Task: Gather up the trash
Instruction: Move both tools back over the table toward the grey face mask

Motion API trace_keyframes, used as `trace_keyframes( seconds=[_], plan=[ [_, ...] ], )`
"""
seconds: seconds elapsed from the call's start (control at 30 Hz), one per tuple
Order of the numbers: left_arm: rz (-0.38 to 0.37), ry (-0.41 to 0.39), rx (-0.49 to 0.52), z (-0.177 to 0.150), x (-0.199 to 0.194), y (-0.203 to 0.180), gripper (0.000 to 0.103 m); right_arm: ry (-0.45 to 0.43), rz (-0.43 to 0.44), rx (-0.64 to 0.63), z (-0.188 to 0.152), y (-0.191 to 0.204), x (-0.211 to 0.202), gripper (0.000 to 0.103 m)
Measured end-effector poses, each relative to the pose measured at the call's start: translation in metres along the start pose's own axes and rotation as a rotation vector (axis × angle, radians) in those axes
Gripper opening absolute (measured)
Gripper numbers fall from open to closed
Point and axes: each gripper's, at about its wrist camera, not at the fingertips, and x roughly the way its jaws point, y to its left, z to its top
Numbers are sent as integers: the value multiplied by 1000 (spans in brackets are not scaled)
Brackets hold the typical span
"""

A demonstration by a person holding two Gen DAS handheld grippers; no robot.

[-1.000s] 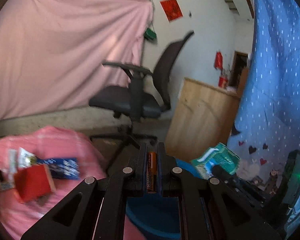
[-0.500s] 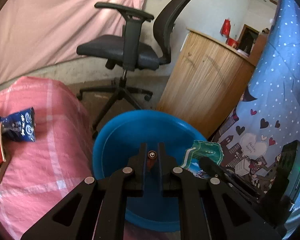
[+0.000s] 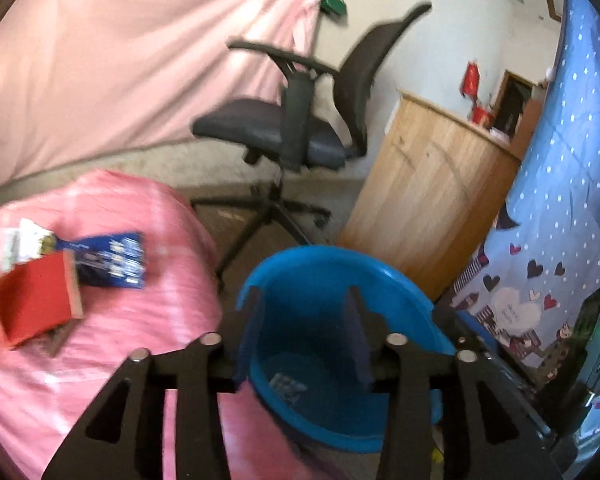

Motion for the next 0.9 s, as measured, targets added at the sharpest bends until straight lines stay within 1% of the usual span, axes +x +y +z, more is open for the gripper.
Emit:
trace_keyframes(
  seconds=[0.07,0.1,0.13,0.17,0.2,0.23,0.27,0.37,0.43,0.6,0.8,0.9],
  plan=[
    [35,-61,-8,-3,-19,8,50,-40,18,-12,1,6,-9,83],
    [56,-89,-10,-4,-29,12,51,-67,30,-21,2,10,-14,85],
    [75,-112,-9,-5,-37,15,55,-80,37,-26,3,13,-16,91],
    [99,-139,-10,-7,-47,20,62,-99,53,-33,4,18,-21,96],
    [126,-169,-14,-8,-56,25,66,-120,73,-39,5,23,-26,98],
    [148,-192,-19,-11,-63,28,78,-136,85,-45,6,27,-29,102],
    [174,-222,-28,-13,-73,34,86,-162,101,-59,7,34,-35,103],
    [234,-292,-55,-19,-97,49,97,-213,135,-100,9,52,-47,103],
    [276,-331,-74,-25,-114,60,100,-249,170,-126,9,66,-58,103],
    [349,-389,-89,-37,-144,81,100,-319,242,-185,5,101,-76,103],
    [448,-447,-90,-63,-181,106,100,-338,295,-234,-3,143,-84,103],
    [481,-460,-105,-73,-192,119,100,-339,323,-263,-9,160,-86,103]
  ],
)
